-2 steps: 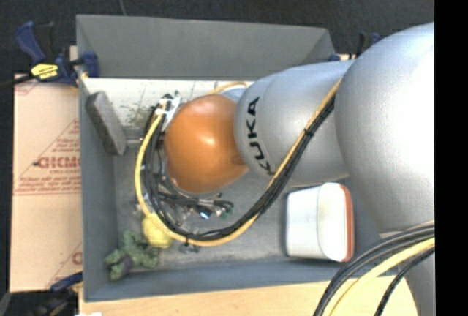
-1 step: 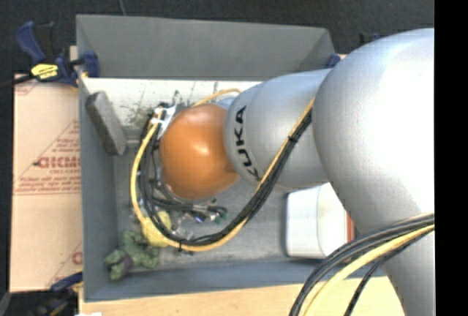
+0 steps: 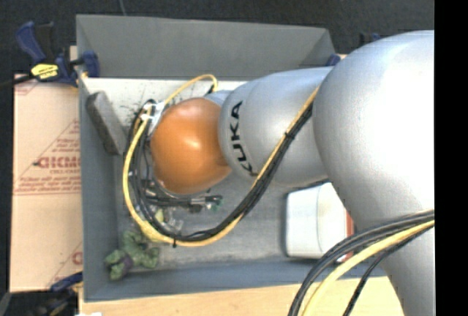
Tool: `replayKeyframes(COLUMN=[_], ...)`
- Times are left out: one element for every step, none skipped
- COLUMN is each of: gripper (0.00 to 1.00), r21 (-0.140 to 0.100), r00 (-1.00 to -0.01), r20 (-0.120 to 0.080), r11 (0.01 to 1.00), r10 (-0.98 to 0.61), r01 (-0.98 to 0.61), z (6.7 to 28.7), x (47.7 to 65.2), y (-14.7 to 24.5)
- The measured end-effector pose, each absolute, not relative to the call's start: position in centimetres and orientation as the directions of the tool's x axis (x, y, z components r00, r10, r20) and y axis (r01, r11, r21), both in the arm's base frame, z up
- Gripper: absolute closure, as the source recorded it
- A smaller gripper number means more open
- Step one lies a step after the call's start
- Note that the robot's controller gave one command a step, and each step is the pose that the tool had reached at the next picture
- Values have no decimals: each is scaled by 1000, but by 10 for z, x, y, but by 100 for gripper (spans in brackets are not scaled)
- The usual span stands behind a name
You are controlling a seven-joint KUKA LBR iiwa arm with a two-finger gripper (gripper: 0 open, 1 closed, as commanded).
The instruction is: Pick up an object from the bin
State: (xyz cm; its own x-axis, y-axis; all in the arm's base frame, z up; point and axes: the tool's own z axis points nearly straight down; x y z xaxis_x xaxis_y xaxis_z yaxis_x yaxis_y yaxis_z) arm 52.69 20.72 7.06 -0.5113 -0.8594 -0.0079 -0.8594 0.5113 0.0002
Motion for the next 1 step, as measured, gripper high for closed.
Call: replayKeyframes(gripper=[100], r21=[0], r00=[-512], r20=[-8], r11=[512], r10=[-859], r01=[-859], z=[71], x=[527], y=[207])
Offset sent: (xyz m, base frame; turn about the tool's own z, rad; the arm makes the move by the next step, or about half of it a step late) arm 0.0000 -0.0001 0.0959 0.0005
